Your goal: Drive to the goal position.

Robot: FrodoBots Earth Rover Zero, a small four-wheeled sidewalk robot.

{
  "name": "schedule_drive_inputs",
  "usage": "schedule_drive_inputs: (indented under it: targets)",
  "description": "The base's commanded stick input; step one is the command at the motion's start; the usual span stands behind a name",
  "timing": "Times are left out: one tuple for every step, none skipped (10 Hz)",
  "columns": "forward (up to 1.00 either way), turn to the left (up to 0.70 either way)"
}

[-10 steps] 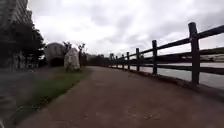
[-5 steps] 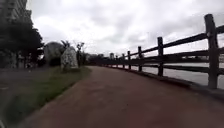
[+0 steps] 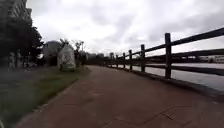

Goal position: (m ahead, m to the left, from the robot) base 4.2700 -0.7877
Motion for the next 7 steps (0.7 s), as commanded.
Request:
schedule_drive_inputs:
  targets:
    - [1.0,0.0]
    - [1.0,0.28]
    - [1.0,0.4]
    - [1.0,0.4]
    - [1.0,0.18]
    - [1.0,0.0]
    - [1.0,0.0]
